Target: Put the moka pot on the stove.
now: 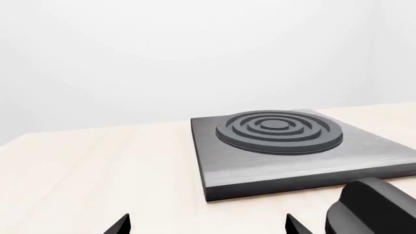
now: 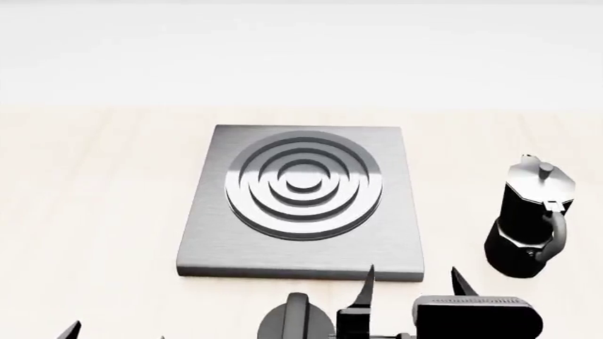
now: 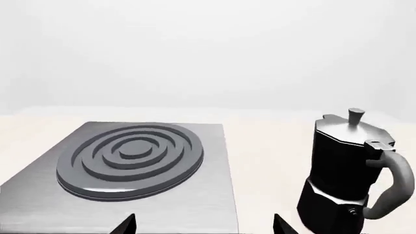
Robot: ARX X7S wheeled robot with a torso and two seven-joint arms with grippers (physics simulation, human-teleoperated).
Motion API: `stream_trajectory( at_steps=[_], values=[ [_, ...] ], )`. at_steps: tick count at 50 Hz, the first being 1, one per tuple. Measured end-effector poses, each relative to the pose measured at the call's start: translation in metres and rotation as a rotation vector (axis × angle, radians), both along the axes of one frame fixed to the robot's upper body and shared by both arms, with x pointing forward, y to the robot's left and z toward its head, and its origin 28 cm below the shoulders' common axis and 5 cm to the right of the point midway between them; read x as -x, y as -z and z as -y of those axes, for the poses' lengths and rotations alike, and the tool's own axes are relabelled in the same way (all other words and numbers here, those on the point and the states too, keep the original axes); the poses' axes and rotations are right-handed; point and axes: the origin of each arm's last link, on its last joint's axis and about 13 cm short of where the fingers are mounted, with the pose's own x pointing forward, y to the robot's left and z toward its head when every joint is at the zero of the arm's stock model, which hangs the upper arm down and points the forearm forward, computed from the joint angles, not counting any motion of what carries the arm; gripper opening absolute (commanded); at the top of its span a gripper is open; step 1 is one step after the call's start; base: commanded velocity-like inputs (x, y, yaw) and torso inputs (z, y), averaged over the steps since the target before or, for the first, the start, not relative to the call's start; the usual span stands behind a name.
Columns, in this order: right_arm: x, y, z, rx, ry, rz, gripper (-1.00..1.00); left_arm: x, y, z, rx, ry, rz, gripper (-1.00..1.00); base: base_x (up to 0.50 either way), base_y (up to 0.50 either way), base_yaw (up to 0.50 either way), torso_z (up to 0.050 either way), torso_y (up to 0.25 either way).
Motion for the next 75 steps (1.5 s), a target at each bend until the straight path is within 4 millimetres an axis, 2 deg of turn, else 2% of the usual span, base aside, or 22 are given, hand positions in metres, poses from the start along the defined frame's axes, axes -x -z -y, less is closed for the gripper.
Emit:
stream_trajectory(
  at_steps=[12,25,35,42,49,60,75],
  values=[
    [-0.009,-0.039,0.019,0.066,0.089,0.042,1.00,-0.001,0.000,-0.001,0.002,-0.009,-0.001,1.00,0.00,0.00,0.00,0.000,0.000],
    [0.004,-0.076,0.033,0.127,0.156,0.145,1.00,-0.004,0.001,-0.002,-0.002,-0.015,-0.006,1.00,0.00,0.00,0.00,0.000,0.000],
    [0.013,-0.094,0.045,0.150,0.213,0.198,1.00,-0.005,0.002,-0.002,-0.003,-0.017,-0.009,1.00,0.00,0.00,0.00,0.000,0.000],
    [0.014,-0.099,0.055,0.133,0.227,0.194,1.00,-0.005,0.001,-0.002,-0.003,-0.017,-0.009,1.00,0.00,0.00,0.00,0.000,0.000],
    [0.005,-0.098,0.068,0.082,0.211,0.147,1.00,-0.005,0.001,-0.002,-0.003,-0.019,-0.008,1.00,0.00,0.00,0.00,0.000,0.000],
    [-0.014,-0.092,0.094,-0.011,0.193,0.042,1.00,-0.005,0.000,-0.002,-0.006,-0.023,-0.004,1.00,0.00,0.00,0.00,0.000,0.000],
    [-0.025,-0.081,0.119,-0.093,0.197,-0.076,1.00,-0.005,-0.001,-0.003,-0.008,-0.026,0.000,1.00,0.00,0.00,0.00,0.000,0.000]
  ],
)
